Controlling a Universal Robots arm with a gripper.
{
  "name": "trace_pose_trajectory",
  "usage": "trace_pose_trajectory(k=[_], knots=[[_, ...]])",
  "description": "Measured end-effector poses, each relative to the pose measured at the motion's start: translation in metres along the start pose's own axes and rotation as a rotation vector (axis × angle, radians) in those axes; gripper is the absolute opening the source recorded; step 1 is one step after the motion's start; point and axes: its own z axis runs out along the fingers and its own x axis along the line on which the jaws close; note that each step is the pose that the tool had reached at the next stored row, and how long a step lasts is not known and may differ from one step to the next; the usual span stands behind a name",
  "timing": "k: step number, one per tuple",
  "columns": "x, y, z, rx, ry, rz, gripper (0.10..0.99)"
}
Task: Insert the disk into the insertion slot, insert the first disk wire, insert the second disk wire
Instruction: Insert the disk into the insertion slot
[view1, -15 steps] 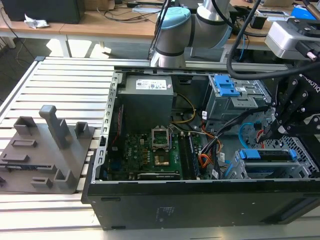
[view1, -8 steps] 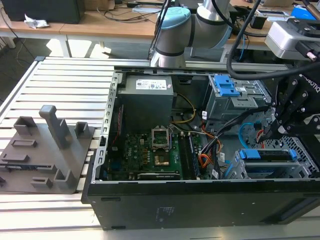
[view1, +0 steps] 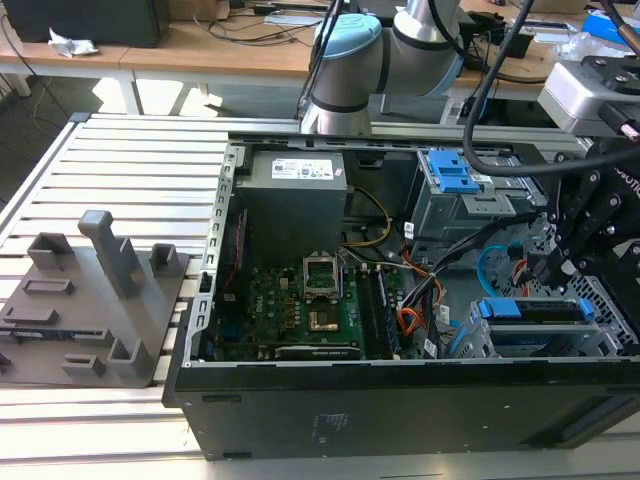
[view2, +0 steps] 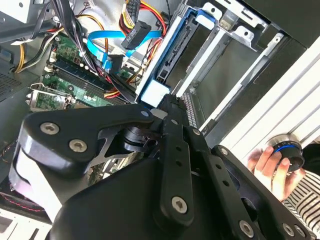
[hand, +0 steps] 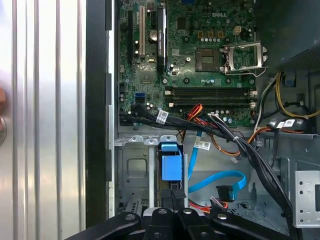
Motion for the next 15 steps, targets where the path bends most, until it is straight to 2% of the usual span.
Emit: trace_pose_trajectory(k=[9,11,12,15], knots=[[0.0001,-0.0027,0.0218,0.000,0.0000,0.000,0.106],[0.0001,-0.0040,0.0252,0.000,-0.0001,0.000,0.106],[0.0001,-0.0070,0.0267,0.000,0.0002,0.000,0.106],[-0.0001,-0.0102,0.0273,0.000,0.0000,0.000,0.106]])
